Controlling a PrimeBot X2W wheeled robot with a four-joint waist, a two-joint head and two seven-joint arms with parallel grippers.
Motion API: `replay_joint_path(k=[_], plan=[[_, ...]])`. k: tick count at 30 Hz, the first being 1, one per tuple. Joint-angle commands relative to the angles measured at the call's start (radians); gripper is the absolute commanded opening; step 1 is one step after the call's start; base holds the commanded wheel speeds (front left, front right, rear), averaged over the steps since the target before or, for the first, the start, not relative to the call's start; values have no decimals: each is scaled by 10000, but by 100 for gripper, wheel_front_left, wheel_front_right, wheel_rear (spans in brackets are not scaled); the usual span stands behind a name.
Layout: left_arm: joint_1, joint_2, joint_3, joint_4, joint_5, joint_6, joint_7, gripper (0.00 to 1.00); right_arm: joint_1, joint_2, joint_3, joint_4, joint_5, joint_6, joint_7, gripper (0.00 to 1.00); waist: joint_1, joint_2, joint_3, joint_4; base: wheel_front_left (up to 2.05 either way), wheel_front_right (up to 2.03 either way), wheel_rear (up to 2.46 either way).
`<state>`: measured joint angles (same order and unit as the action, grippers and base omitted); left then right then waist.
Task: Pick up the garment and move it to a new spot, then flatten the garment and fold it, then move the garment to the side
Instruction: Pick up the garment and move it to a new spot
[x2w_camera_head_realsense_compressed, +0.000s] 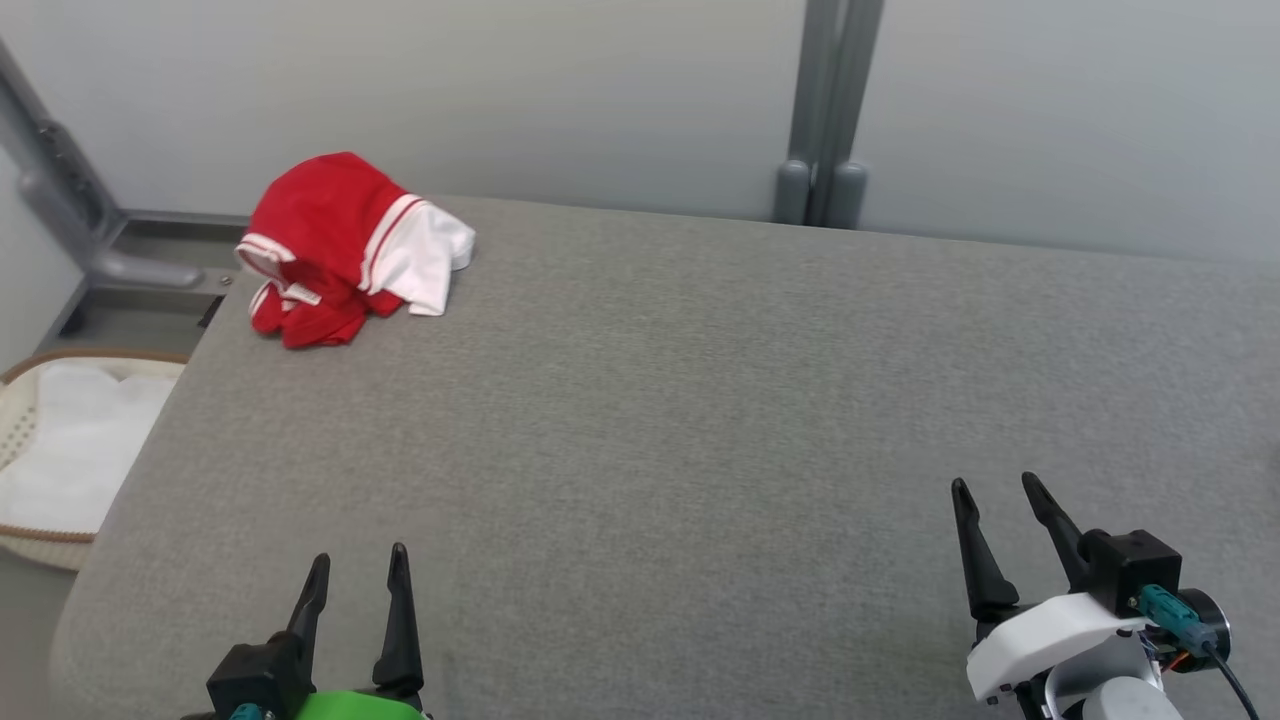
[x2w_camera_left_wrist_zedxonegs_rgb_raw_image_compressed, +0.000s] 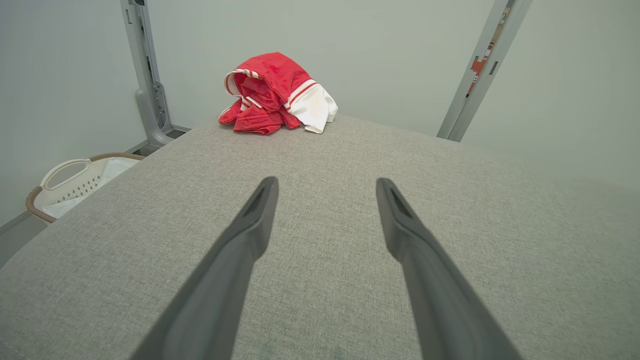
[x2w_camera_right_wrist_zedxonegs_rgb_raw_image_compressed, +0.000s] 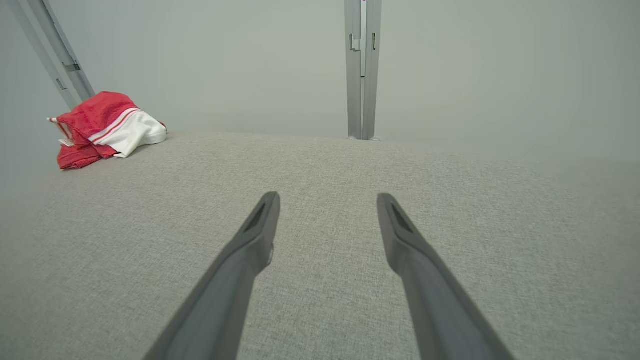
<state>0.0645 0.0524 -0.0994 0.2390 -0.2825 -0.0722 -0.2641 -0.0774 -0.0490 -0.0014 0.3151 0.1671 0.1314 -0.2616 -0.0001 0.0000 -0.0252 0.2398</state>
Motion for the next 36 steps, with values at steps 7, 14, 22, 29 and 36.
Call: replay_joint_path(k=[7, 14, 22, 29, 36], plan=[[21, 105, 246, -51, 166, -89, 0, 100, -18, -33, 274, 38, 150, -16, -47, 100, 1, 0, -188, 2164, 0, 0, 0], [155, 81, 428, -196, 139, -114, 0, 100, -117, -36, 530, 61, 137, -16, -49, 100, 1, 0, -139, 2535, 0, 0, 0], [174, 35, 604, -322, 40, -70, 0, 100, -130, -36, 525, 87, 23, -16, -49, 100, 1, 0, -97, 2575, 0, 0, 0], [-641, 476, 1259, -497, 24, -126, 0, 100, -70, -39, 469, 10, -212, -16, -47, 100, 1, 0, 128, 2259, 0, 0, 0], [-3130, 1443, 1812, -429, -256, -264, 122, 100, -564, -38, 435, -107, -914, -16, -49, 100, 1, 0, 992, 1642, 0, 0, 0]])
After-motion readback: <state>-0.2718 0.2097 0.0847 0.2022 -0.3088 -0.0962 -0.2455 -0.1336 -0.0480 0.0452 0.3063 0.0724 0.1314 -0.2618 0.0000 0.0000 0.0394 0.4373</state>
